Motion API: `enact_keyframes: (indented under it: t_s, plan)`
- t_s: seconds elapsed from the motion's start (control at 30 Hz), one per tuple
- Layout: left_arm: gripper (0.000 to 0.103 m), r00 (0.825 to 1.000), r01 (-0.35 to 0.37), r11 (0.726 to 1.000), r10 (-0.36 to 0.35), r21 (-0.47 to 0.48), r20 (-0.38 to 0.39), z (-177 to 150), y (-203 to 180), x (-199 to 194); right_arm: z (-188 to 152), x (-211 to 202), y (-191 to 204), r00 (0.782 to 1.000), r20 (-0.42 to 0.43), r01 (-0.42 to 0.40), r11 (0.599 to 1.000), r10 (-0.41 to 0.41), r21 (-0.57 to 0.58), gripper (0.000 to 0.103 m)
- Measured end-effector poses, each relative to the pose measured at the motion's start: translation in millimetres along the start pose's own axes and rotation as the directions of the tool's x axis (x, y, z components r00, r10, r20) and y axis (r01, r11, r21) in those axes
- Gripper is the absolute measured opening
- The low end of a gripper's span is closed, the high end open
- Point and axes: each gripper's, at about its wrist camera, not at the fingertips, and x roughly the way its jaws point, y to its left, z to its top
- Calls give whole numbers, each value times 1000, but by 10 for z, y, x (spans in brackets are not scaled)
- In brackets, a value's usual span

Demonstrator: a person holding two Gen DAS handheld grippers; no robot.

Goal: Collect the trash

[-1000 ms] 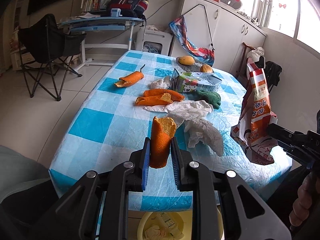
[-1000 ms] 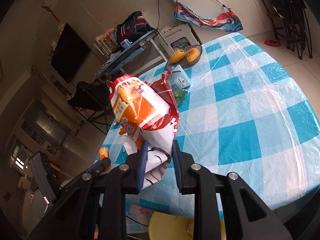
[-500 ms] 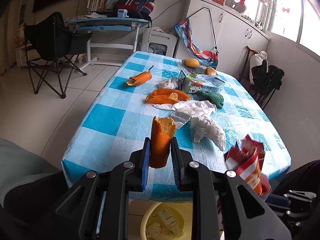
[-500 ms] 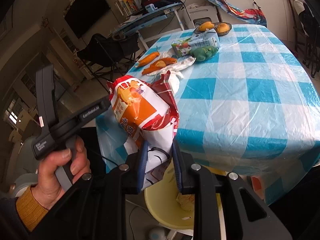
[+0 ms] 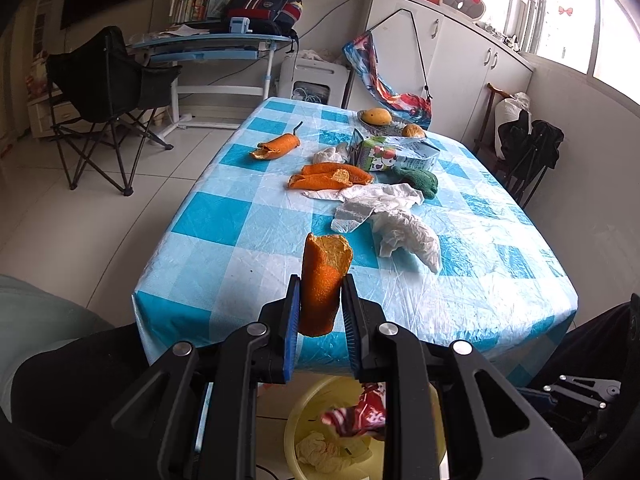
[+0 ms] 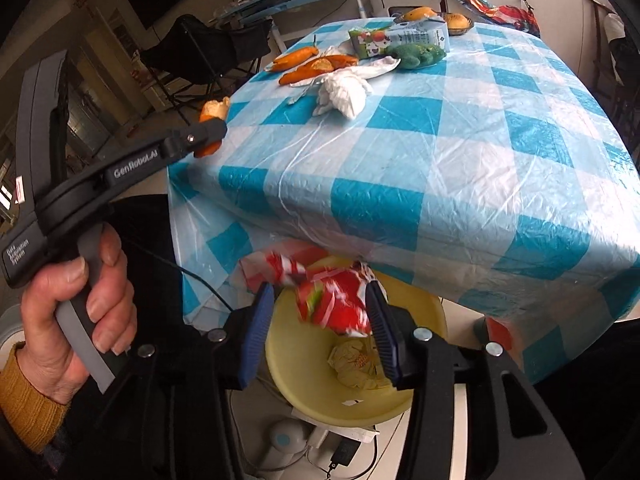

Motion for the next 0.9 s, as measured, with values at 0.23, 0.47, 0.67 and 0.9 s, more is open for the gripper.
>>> enact_keyframes:
  t_s: [0.23,0.47,0.67,0.9]
  plan:
    - [19,995,65,994,-58,90,-77,-142,-214,35,83,-183,-129,990,136,11,995,-24,95,69]
    - [19,966,174,961,-124,213,-228,-380,-513,152,103,-320,-343,976,203,33,978,-76,206,79]
    - [25,925,264,928,-166,265,-342,-573,-703,228,79,-352,-524,976,202,17,957,-78,291,82]
    - [52,951,262,935,-208,240,-231,-456,-657,26,81,-352,-548,976,202,18,953,-82,303,82]
